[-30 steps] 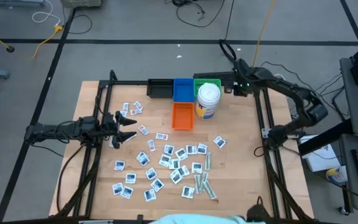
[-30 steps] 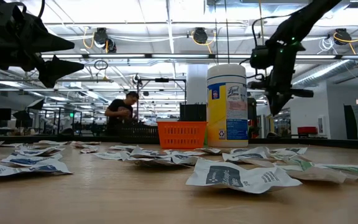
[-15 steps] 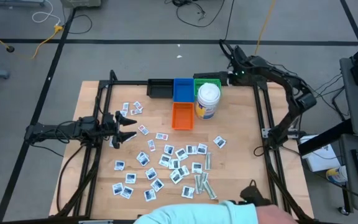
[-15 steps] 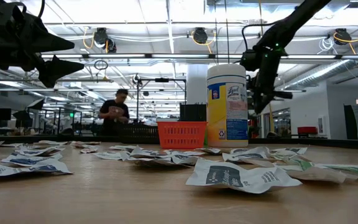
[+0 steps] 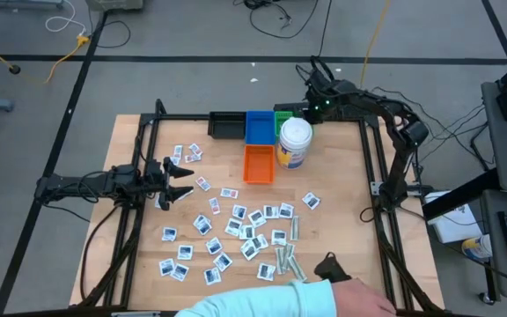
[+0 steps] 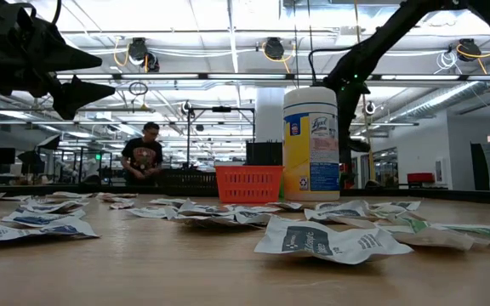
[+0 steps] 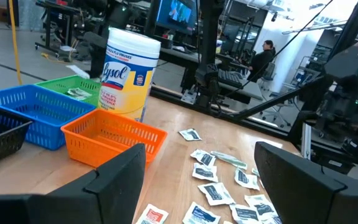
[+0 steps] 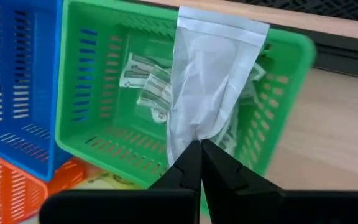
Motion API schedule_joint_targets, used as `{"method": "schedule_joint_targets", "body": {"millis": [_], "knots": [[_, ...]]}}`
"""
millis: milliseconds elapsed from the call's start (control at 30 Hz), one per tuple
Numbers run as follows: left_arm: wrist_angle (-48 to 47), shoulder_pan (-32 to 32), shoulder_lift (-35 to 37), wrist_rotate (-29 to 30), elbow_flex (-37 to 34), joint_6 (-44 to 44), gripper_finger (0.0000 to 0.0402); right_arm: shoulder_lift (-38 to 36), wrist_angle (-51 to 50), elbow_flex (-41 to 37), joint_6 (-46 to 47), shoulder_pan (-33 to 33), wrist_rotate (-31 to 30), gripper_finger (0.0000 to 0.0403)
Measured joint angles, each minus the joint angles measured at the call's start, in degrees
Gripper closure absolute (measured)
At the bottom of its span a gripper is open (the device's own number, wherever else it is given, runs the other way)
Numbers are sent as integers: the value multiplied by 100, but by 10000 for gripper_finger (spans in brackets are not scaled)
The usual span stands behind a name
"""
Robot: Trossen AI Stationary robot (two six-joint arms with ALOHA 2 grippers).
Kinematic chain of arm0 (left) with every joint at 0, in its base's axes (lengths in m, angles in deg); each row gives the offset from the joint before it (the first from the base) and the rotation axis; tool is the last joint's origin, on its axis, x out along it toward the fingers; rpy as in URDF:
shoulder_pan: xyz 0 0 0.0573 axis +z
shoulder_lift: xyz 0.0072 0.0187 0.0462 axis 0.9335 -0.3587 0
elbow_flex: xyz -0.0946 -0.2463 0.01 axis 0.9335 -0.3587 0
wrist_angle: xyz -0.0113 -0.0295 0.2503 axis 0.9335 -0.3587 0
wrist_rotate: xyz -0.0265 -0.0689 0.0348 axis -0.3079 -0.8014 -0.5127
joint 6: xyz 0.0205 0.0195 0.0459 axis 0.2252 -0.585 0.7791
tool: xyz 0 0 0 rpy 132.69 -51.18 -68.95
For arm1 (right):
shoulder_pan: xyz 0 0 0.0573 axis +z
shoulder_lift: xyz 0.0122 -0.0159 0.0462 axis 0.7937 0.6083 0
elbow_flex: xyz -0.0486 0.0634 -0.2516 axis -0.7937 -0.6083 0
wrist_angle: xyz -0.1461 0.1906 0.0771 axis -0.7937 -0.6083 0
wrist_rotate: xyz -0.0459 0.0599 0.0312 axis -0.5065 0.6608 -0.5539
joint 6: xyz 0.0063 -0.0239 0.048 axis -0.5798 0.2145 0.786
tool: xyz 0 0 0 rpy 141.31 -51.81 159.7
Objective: Pick & Place First Aid Supplies
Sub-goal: Put the green bandage pack into the green bin
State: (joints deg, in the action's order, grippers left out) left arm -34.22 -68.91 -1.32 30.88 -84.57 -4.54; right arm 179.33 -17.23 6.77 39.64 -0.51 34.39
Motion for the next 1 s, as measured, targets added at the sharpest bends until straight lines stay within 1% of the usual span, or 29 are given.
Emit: {"method": "schedule_joint_targets", "body": {"millis": [167, 233, 333, 533, 667, 733, 833, 1000], "knots": [[-2, 0, 1, 0, -1, 0, 96, 7, 48, 0, -345, -14, 4, 401], [-1, 0, 0, 0, -1, 0, 96, -2, 40, -2, -416, -17, -4, 390], [-2, 0, 0, 0, -1, -2, 96, -24, 28, -2, -424, -9, 9, 360], [-2, 0, 0, 0, -2, 0, 96, -21, 10, -7, -446, -11, 15, 276], [-1, 0, 0, 0, -1, -1, 96, -55, 88, -7, -449, -33, 3, 242], [-2, 0, 0, 0, 0, 0, 96, -144, 69, -7, -447, -59, -50, 237], [-2, 0, 0, 0, 0, 0, 96, -333, -33, -7, -452, -99, -337, 241], [-2, 0, 0, 0, -1, 0, 96, -658, -525, -7, -445, -105, -1126, 256]]}}
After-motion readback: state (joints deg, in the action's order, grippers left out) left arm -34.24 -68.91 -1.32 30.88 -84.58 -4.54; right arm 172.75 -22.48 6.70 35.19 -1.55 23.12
